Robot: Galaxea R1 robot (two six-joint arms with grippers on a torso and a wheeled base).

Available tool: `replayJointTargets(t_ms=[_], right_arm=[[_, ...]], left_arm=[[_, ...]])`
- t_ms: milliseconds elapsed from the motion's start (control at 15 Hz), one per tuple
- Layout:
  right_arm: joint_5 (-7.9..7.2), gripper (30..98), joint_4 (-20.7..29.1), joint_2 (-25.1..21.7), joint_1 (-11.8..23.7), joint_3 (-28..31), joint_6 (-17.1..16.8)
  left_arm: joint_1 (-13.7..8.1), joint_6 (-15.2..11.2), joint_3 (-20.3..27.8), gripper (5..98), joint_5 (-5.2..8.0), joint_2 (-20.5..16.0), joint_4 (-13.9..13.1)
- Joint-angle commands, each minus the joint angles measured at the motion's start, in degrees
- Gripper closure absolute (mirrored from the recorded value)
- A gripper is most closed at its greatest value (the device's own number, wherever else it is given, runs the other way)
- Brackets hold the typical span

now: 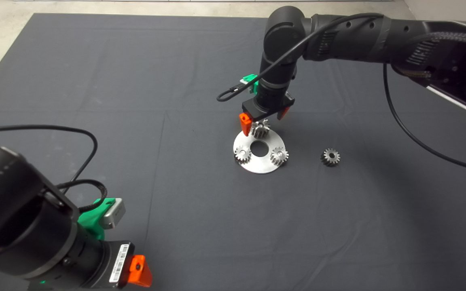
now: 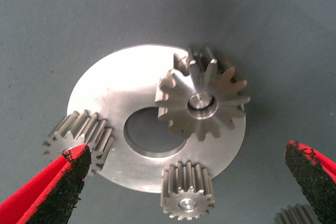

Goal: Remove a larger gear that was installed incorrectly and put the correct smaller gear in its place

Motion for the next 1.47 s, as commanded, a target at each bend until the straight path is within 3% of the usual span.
replayJointTargets(t_ms=[0,533,800,933,1267,1400], right_arm=[[-4.98,30.9,-4.00,0.25,1.13,-0.38,-0.38],[-3.93,30.9,-4.99,0.25,-0.54,-3.73,-0.16],[-0.37,30.9,-5.07,0.08,-2.52,-5.09,-0.38],[-0.15,30.9,-5.07,0.15,-3.35,-5.16,-0.42],[3.11,30.9,-5.07,0.16,-4.15,-5.18,-0.51],[3.63,30.9,-5.34,0.25,-4.08,-5.18,-0.92]], left_arm=[[-0.50,0.10,0.77,5.5,0.15,-0.01,-1.07],[-0.50,0.10,0.77,5.5,0.15,-0.01,-1.07],[-0.50,0.06,0.77,5.5,0.24,-0.01,-1.07],[-0.50,0.02,0.77,5.5,0.24,-0.01,-1.07],[-0.50,0.08,0.77,5.5,0.24,-0.01,-1.07],[-0.50,0.01,0.77,5.5,0.24,-0.01,-1.07]])
